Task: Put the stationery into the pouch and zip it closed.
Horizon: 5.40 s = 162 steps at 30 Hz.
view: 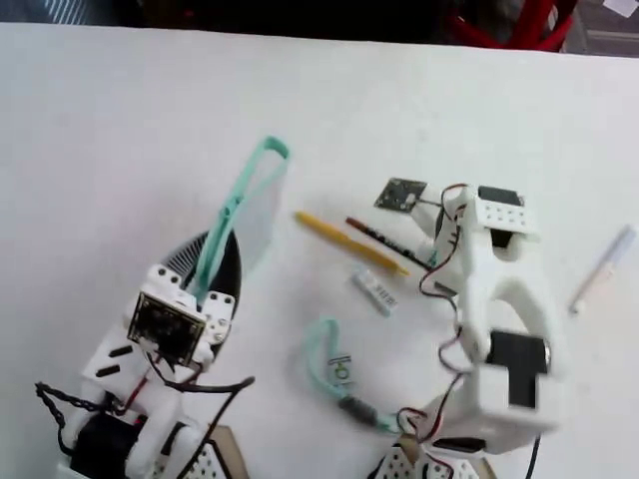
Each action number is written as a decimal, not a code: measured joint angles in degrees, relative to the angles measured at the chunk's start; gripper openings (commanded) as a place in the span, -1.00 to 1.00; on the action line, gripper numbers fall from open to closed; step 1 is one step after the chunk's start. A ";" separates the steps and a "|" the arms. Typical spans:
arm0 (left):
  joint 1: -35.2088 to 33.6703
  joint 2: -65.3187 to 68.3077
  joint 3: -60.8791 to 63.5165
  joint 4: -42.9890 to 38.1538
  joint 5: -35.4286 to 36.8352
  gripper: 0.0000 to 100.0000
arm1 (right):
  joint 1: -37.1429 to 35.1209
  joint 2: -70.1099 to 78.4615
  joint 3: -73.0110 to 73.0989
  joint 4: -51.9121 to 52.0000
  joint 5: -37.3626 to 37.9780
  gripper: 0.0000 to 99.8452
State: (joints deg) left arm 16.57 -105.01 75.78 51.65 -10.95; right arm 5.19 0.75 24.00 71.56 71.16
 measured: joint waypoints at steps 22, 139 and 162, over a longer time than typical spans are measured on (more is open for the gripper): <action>0.00 0.00 0.62 0.00 0.00 -0.96 | -14.95 -36.22 -7.47 5.89 -37.10 -0.96; -2.81 0.00 1.23 -0.62 0.00 -0.74 | -29.27 -40.18 -14.15 -21.63 -77.01 -0.94; -24.70 0.88 -5.71 2.99 2.81 -0.95 | -33.76 4.13 -14.07 -31.56 -67.52 -0.71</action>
State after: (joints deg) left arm -8.13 -104.13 70.07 54.64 -8.13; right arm -28.57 4.88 9.93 40.00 3.65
